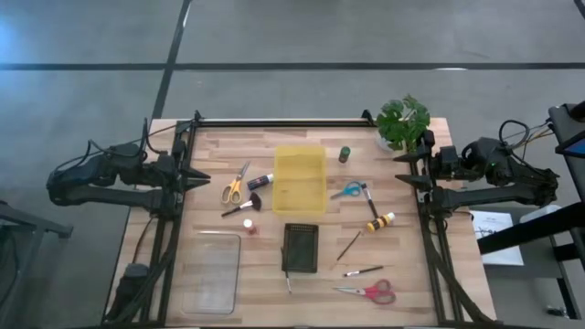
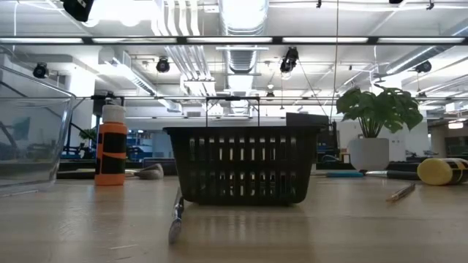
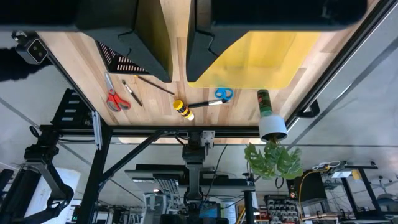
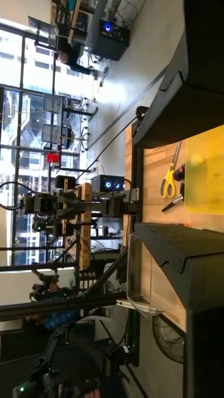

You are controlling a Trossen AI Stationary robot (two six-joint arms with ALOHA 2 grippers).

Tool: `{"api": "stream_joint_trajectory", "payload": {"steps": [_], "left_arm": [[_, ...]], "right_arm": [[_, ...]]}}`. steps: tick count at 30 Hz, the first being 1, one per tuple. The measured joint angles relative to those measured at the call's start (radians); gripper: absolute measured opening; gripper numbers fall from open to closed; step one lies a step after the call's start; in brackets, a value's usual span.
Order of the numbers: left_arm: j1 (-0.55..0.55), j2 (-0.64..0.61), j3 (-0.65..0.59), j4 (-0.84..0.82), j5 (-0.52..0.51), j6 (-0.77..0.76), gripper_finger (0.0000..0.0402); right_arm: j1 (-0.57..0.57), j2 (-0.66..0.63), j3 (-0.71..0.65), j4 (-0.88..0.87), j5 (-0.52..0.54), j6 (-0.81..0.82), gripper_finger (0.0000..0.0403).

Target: Pick & Place Paint Supplies

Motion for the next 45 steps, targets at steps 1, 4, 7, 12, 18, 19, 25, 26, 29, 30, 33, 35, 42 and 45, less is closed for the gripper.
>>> {"api": "stream_joint_trajectory", "payload": {"steps": [1,4,7,12,18,19,25,26,29,30,33,35,42,45], "left_arm": [[0.0,0.0,0.0,0.0,0.0,0.0,0.0058],[0.0,0.0,0.0,0.0,0.0,0.0,0.0058],[0.0,0.0,0.0,0.007,0.0,0.001,0.0058],[0.0,0.0,0.0,0.013,0.0,0.0,0.0058],[0.0,0.0,0.0,0.01,0.0,0.0,0.0058],[0.0,0.0,0.0,0.01,0.0,0.0,0.0058],[0.0,0.006,0.0,0.048,0.0,-0.093,0.0058],[0.0,0.007,0.0,0.057,0.0,-0.113,0.0058],[0.0,0.017,0.0,0.082,0.0,-0.131,0.0058],[0.0,0.023,0.0,0.081,0.0,-0.131,0.0058],[0.0,0.05,0.0,0.091,-0.005,-0.101,0.0058],[0.001,0.077,0.0,0.152,-0.037,-0.075,0.0058],[-0.002,0.253,0.096,0.115,-0.061,0.057,0.0058],[-0.002,0.409,0.196,-0.129,-0.168,0.099,0.0058]], "right_arm": [[0.0,0.0,0.0,0.0,0.0,-0.001,0.0206],[0.0,0.0,0.0,0.0,0.0,-0.004,0.0206],[-0.001,0.01,0.0,0.044,0.001,-0.063,0.0206],[0.0,0.052,0.0,0.074,-0.048,0.168,0.0206],[0.0,0.12,0.0,0.101,-0.054,0.354,0.0206],[0.0,0.133,0.0,0.099,-0.055,0.357,0.0206],[0.0,0.188,0.0,0.087,-0.113,0.422,0.0206],[0.002,0.19,0.0,0.088,-0.119,0.419,0.0206],[0.003,0.19,0.0,0.088,-0.129,0.41,0.0206],[0.004,0.19,0.0,0.088,-0.133,0.408,0.0206],[0.004,0.189,0.0,0.088,-0.136,0.417,0.0206],[0.004,0.188,0.0,0.087,-0.137,0.439,0.0206],[0.004,0.195,0.0,0.077,-0.136,0.466,0.0206],[0.004,0.197,0.002,0.076,-0.133,0.486,0.0206]]}}
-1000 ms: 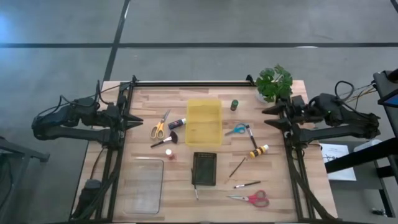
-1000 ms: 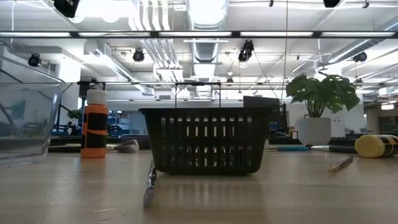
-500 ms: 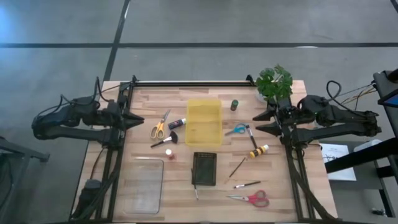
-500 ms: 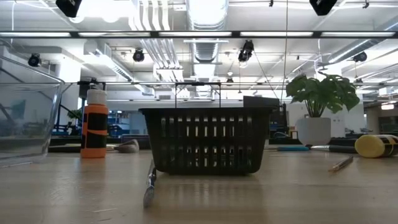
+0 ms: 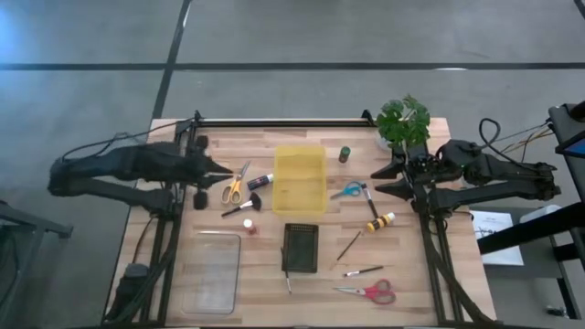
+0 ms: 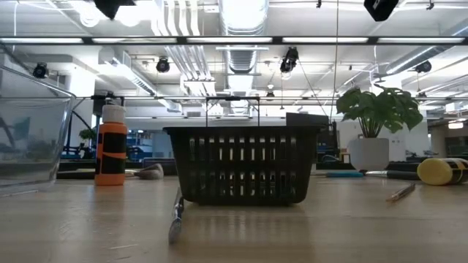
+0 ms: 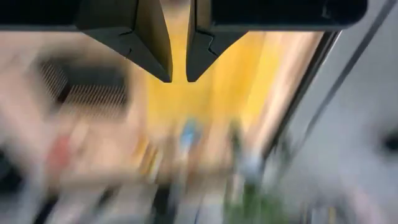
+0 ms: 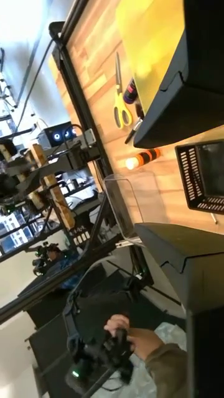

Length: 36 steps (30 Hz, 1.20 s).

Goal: Pick & Place Paint Supplies
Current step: Put the orange paint bottle into the black bin

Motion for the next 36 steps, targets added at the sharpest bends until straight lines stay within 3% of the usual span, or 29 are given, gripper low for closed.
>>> {"api": "stream_joint_trajectory", "payload": {"steps": [4,8,14,19,24,29,36], "left_arm": [[0.0,0.262,0.19,-0.354,-0.077,-0.045,0.0058],[-0.03,0.489,0.388,-0.485,0.027,-0.069,0.0058],[-0.118,0.718,0.596,-0.748,0.026,-0.097,0.0059],[-0.202,0.761,0.615,-0.787,0.038,-0.214,0.0088],[-0.255,0.748,0.585,-0.733,0.032,-0.332,0.0171],[-0.269,0.749,0.537,-0.598,0.043,-0.351,0.0246],[-0.263,0.75,0.39,-0.51,0.101,-0.343,0.0253]], "right_arm": [[0.0,0.0,0.014,-0.013,0.0,0.015,0.0206],[0.0,0.0,0.04,-0.046,0.0,0.01,0.0206],[0.0,0.004,0.063,-0.096,0.0,0.008,0.0206],[0.0,0.004,0.064,-0.122,-0.014,0.017,0.0206],[0.001,-0.002,0.064,-0.114,-0.056,0.023,0.0206],[0.001,-0.008,0.063,-0.113,-0.072,0.017,0.0206],[0.001,-0.018,0.063,-0.105,-0.078,-0.008,0.0206]]}}
